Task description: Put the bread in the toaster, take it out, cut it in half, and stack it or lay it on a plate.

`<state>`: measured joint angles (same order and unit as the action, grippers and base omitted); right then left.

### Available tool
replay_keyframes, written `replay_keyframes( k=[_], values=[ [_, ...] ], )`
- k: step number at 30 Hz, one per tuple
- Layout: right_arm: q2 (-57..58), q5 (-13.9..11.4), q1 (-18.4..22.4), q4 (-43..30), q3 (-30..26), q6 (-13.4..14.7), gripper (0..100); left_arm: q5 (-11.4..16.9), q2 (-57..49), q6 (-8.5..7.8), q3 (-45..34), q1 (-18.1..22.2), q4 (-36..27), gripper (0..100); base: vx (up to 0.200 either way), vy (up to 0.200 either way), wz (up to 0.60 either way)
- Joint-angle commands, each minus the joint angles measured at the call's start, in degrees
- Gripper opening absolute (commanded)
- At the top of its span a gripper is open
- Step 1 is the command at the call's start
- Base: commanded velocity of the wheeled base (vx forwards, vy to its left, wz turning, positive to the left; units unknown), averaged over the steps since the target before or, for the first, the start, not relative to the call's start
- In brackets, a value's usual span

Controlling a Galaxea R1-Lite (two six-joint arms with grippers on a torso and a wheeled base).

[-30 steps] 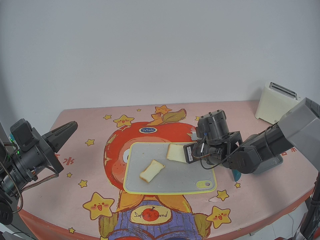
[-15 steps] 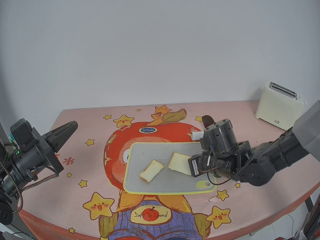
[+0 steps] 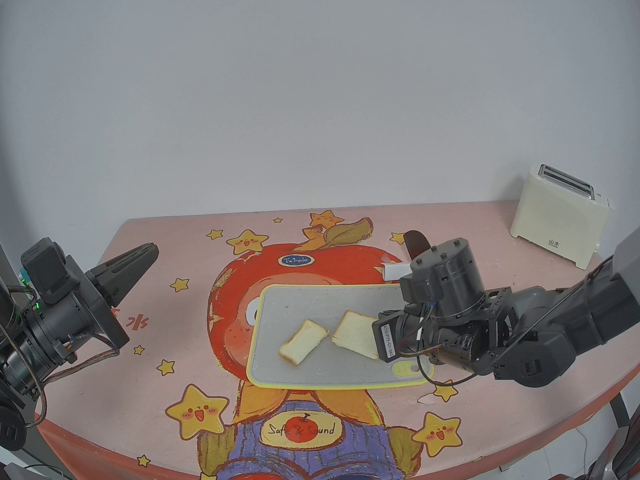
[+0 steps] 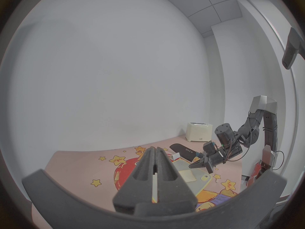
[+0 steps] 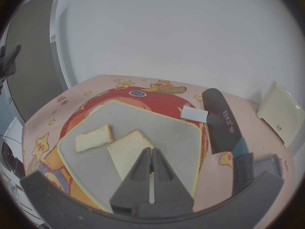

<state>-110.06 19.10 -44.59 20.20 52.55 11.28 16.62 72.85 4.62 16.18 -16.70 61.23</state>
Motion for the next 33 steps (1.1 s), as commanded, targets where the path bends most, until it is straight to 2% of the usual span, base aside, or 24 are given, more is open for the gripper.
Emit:
replay_keyframes(
  k=[1,2,5,6,15,22,26,33],
  values=[
    [5.2,0.06,0.38,-0.34,-1.58,-0.64,0,0.0,0.01,0.04,-0.01,-0.17,-0.06,0,0.0,0.0,0.0],
    [5.2,0.06,0.38,-0.34,-1.58,-0.64,0,0.0,0.01,0.04,-0.01,-0.17,-0.06,0,0.0,0.0,0.0],
    [5.91,-0.03,0.38,-0.34,-2.46,-2.93,0,0.0,0.1,-0.05,-0.62,-0.17,0.03,0,0.0,0.0,0.0],
    [5.82,-0.12,0.38,-0.25,-2.46,-3.01,100,0.0,0.1,-0.05,-0.62,-0.26,0.03,0,0.0,0.0,0.0],
    [-0.69,0.32,0.82,-0.25,0.8,-3.89,100,0.0,0.1,-0.14,-0.88,-0.26,0.03,0,0.0,0.0,0.0],
    [-4.46,1.11,1.26,-0.07,2.47,-3.1,100,0.0,0.01,-0.14,-0.8,-0.26,0.03,0,0.0,0.0,0.0],
    [-5.61,1.82,1.18,-0.25,3.96,-0.73,100,0.0,0.01,-0.14,-0.8,-0.35,0.03,0,0.0,0.0,0.0],
    [-6.4,3.57,0.82,-0.25,3.61,-0.29,100,0.0,0.01,-0.14,-0.8,-0.35,0.03,0,0.0,0.0,0.0]
  ],
)
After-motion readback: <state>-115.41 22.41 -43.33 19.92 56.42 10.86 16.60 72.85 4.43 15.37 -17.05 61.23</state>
